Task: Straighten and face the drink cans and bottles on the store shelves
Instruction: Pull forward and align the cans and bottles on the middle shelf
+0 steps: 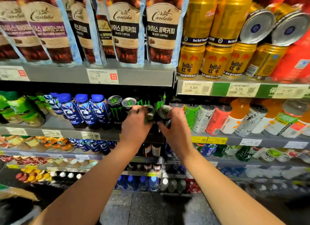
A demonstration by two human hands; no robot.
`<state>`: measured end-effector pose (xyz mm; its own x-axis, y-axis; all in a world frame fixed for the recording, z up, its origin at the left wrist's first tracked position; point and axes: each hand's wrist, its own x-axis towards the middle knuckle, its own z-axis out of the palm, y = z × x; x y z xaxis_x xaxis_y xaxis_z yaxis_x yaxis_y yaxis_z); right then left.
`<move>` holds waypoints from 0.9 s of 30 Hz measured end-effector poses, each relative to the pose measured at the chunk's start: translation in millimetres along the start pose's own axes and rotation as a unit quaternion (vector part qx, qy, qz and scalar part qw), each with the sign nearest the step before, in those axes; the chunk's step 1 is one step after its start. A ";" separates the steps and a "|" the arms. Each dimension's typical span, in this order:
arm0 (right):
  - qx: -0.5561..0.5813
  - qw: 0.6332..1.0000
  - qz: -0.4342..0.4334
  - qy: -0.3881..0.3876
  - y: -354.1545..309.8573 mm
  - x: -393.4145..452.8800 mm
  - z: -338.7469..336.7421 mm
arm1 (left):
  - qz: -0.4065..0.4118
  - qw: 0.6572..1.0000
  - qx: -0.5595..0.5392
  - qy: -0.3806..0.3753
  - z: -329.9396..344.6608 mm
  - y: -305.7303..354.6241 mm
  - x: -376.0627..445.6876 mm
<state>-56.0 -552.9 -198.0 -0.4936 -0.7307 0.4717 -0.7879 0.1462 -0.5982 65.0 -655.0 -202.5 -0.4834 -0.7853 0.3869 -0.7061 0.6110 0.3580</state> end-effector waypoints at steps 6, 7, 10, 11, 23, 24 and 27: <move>-0.032 0.999 0.006 -0.039 -0.3 -3.3 0.5 | 0.031 0.997 -0.077 -0.001 -0.5 -3.4 -3.9; -0.038 0.998 0.012 -0.039 0.0 -2.6 0.8 | 0.031 0.994 -0.101 0.008 0.2 -5.4 -5.3; -0.057 0.997 0.031 -0.044 -1.4 3.3 2.9 | 0.003 0.985 -0.164 0.045 -0.3 -14.4 -11.2; -0.061 0.996 0.033 -0.048 -2.6 6.1 4.1 | -0.005 0.980 -0.187 0.061 -1.6 -17.8 -13.9; -0.070 0.988 0.035 -0.135 -29.8 57.8 29.3 | -0.032 0.928 -0.340 0.149 -52.2 -54.2 -29.8; -0.066 0.987 0.039 -0.140 -31.8 61.1 31.5 | -0.032 0.928 -0.341 0.145 -54.1 -57.2 -30.8; -0.069 0.986 0.043 -0.145 -36.7 69.7 37.4 | -0.034 0.928 -0.344 0.137 -58.5 -66.0 -35.3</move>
<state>-47.7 -634.2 -167.4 -0.4507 -0.8689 0.2048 -0.7997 0.2911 -0.5251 159.0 -661.8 -190.1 -0.2327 -0.8273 0.5112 -0.1881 0.5540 0.8110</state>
